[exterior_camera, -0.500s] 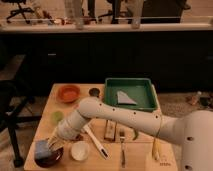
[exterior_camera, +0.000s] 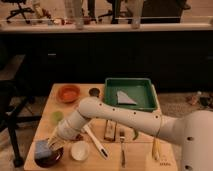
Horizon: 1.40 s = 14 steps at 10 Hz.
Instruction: Place sponge in purple bowl
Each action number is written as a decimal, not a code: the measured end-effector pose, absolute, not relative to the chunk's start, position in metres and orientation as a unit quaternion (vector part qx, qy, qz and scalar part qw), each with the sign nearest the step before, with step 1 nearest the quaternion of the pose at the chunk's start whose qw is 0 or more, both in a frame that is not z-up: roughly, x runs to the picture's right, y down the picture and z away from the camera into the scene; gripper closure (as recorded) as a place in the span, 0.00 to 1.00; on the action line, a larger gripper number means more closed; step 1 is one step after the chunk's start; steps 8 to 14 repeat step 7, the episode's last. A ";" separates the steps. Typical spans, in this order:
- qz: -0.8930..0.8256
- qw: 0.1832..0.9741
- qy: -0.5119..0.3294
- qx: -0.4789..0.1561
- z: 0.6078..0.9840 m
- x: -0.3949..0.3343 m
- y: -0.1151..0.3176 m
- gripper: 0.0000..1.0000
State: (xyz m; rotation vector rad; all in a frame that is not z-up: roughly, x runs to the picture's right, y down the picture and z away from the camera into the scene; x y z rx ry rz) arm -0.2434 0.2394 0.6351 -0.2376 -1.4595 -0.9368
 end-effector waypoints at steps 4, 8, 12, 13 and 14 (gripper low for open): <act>-0.411 0.641 -0.640 -0.104 0.635 -0.243 0.239 0.20; -0.410 0.641 -0.640 -0.104 0.635 -0.243 0.240 0.20; -0.410 0.641 -0.640 -0.104 0.635 -0.243 0.240 0.20; -0.410 0.641 -0.640 -0.104 0.635 -0.243 0.240 0.20; -0.410 0.641 -0.640 -0.104 0.635 -0.243 0.240 0.20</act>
